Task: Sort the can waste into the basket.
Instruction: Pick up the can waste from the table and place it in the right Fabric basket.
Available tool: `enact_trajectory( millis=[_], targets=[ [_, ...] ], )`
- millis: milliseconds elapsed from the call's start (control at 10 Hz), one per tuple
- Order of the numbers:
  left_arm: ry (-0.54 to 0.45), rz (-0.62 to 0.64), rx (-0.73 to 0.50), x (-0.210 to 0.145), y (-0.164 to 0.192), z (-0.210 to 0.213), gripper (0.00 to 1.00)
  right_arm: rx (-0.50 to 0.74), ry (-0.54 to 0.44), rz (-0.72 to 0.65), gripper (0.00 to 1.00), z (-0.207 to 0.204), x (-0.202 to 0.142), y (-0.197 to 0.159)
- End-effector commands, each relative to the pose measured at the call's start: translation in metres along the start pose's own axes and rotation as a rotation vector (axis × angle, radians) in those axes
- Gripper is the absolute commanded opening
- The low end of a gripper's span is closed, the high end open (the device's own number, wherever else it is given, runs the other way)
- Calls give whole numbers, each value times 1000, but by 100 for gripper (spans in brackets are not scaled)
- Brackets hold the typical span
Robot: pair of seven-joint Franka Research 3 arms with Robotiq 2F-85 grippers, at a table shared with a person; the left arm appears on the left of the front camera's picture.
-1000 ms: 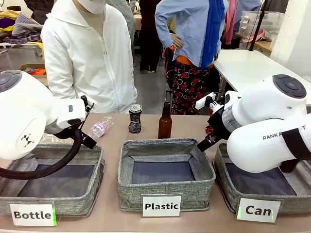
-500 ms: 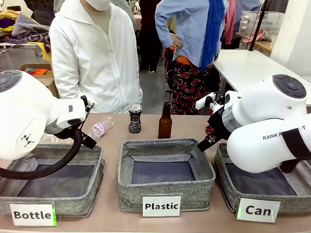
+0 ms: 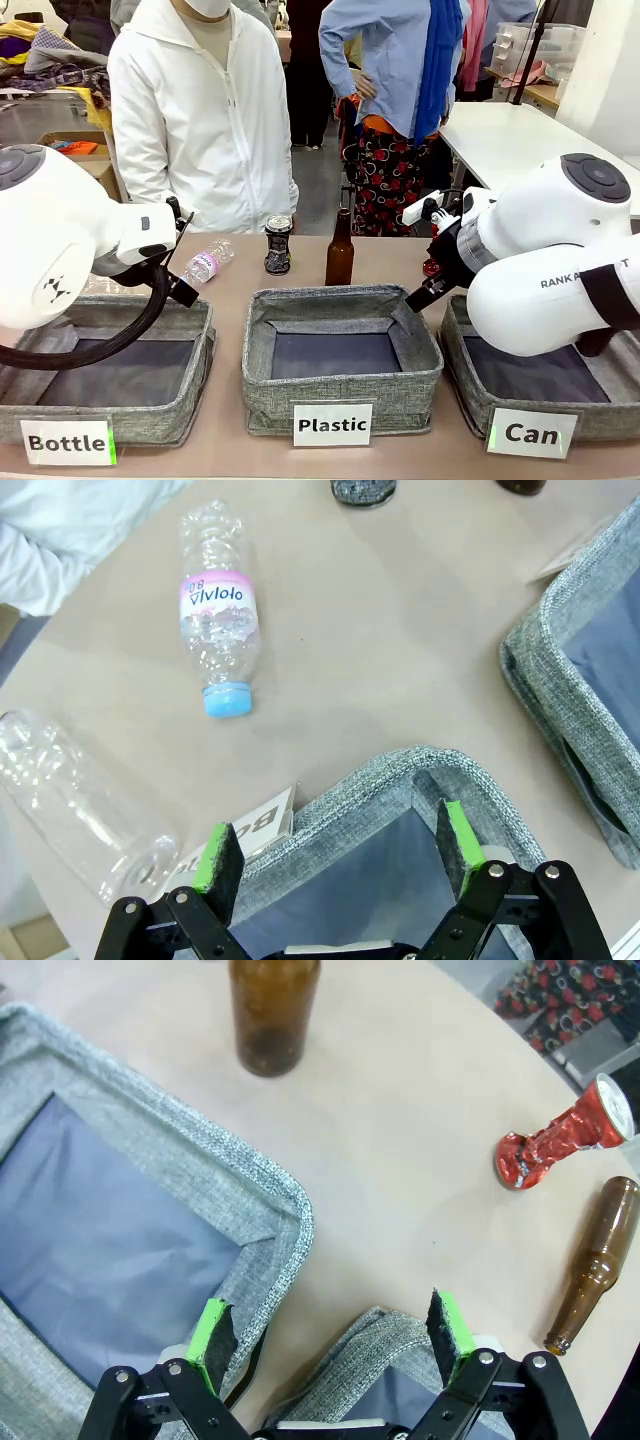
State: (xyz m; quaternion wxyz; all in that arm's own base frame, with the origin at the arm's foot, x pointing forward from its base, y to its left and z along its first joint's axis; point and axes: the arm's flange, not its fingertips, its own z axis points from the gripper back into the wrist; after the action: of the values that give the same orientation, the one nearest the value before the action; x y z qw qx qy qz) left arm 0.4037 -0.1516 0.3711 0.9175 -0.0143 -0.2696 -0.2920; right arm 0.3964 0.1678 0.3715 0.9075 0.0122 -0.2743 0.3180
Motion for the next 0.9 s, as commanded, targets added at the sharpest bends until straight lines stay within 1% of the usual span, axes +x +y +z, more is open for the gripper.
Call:
enact_trajectory(
  millis=[0,100,200,300,400,500,600,700,800],
  targets=[
    [0,0,0,0,0,0,100,0,0,0,100,0,0,0],
    [-22,-17,-42,8,-8,19,100,-7,4,10,100,19,5,0],
    [-84,0,-123,16,-17,56,100,37,-30,-1,100,52,13,0],
    [-144,56,-189,27,-29,95,100,82,-66,-73,100,89,21,2],
    [-169,139,-263,33,-39,128,100,171,-85,-228,100,121,27,5],
    [-161,118,-454,28,-48,162,100,303,-57,-301,100,150,24,8],
    [-163,91,-585,15,-36,189,100,418,-80,-367,100,179,13,1],
    [-201,111,-638,-4,-16,204,100,506,-147,-371,100,202,-7,-10],
    [-245,167,-708,-34,12,212,100,540,-222,-388,100,220,-32,-26]
  ],
)
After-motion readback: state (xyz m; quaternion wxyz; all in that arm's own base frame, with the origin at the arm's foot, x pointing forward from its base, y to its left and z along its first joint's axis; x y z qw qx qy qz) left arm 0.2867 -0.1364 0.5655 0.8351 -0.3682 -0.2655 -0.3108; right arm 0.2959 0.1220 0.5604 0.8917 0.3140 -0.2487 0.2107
